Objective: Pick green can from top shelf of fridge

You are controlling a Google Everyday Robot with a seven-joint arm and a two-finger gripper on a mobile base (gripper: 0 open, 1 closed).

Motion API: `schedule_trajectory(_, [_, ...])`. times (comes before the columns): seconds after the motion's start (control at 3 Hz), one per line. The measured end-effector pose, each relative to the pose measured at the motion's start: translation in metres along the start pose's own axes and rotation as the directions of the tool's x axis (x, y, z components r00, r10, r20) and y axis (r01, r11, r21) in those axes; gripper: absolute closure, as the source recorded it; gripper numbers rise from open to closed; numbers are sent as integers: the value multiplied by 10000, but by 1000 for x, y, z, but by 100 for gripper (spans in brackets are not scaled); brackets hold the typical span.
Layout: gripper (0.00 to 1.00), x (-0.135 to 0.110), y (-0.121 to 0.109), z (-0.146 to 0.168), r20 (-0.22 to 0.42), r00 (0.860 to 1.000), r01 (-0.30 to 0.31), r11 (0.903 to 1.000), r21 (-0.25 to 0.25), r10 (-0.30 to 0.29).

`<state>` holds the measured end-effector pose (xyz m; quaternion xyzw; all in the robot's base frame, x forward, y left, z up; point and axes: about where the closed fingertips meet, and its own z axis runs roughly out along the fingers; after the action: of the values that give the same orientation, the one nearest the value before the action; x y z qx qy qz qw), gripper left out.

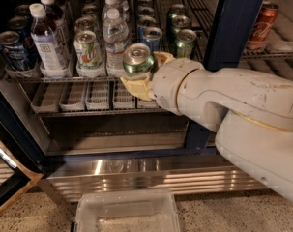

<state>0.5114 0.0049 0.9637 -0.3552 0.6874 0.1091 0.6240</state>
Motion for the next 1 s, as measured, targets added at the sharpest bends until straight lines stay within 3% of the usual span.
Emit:
schedule_trajectory(0.33, [100,0,0,0,-1,10000,-1,10000,-2,1])
schedule_trajectory(0.67, [100,8,10,8,97,9990,-422,9967,-699,430])
schedule_trajectory(1.0, [100,-10,4,-2,687,9941,-714,9836,-1654,837])
